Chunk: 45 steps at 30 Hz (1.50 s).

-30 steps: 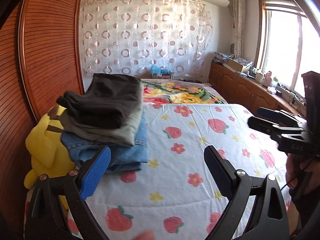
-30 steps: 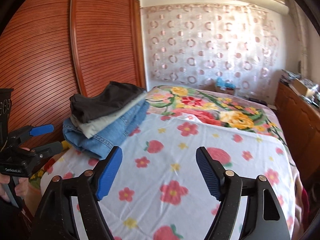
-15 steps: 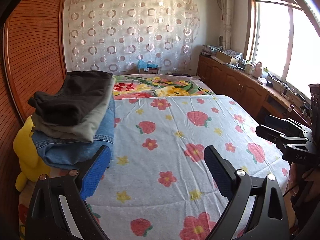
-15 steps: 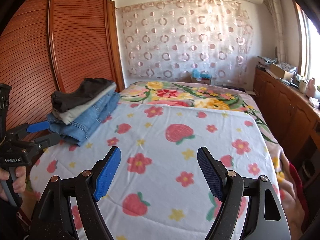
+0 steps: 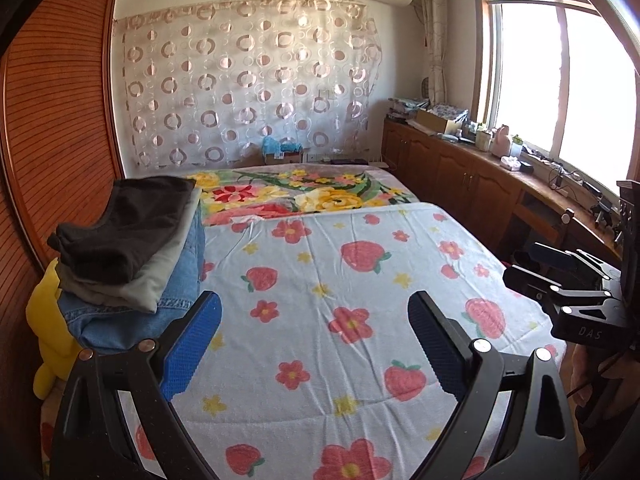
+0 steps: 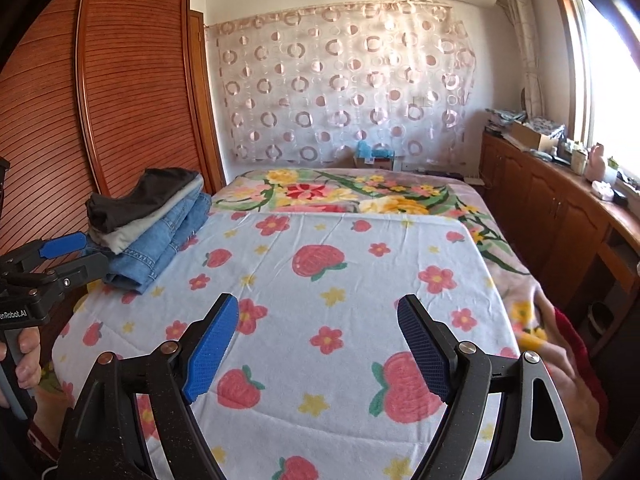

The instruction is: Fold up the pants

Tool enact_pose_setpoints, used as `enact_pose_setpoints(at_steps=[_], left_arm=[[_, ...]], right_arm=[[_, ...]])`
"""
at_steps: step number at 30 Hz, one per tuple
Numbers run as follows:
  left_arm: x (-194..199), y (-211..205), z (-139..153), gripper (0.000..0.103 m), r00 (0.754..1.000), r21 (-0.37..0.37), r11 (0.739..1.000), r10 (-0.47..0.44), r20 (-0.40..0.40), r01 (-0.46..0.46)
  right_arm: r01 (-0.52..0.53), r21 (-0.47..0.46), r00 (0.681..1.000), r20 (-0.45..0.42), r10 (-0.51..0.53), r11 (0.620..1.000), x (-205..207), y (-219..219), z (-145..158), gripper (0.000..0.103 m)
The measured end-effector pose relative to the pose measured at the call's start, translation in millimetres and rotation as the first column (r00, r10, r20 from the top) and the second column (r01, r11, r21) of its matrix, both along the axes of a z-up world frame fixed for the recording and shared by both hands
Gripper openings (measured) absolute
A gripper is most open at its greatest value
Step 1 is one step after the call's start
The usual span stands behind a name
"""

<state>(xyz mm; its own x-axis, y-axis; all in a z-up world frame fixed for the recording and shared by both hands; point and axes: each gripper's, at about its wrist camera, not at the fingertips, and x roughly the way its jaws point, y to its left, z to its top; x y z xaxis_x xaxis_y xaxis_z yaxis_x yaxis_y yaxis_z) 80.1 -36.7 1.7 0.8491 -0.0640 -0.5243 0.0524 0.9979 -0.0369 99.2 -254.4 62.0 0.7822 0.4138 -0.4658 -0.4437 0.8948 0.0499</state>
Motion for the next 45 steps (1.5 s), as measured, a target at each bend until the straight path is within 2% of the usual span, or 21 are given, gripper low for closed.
enact_pose_setpoints(at_steps=[9, 23, 45], left_arm=[[-12.5, -9.3, 31.1, 0.095, 0.998, 0.010, 1.000, -0.007, 0.067, 0.007], [-32.3, -0.5, 59.1, 0.095, 0.989, 0.017, 1.000, 0.023, 0.144, -0.026], [-50.2, 15.5, 65.3, 0.095, 0.984, 0.007, 0.998, 0.059, 0.166, -0.061]], right_arm=[[0.042, 0.021, 0.996, 0.078, -0.044, 0.999, -37.3, 4.1, 21.2, 0.088], [0.066, 0.055, 0.986, 0.150, -0.074, 0.996, -57.9, -6.5, 20.0, 0.089], [0.068, 0.070, 0.979, 0.188, -0.080, 0.995, -55.3, -6.8, 12.8, 0.091]])
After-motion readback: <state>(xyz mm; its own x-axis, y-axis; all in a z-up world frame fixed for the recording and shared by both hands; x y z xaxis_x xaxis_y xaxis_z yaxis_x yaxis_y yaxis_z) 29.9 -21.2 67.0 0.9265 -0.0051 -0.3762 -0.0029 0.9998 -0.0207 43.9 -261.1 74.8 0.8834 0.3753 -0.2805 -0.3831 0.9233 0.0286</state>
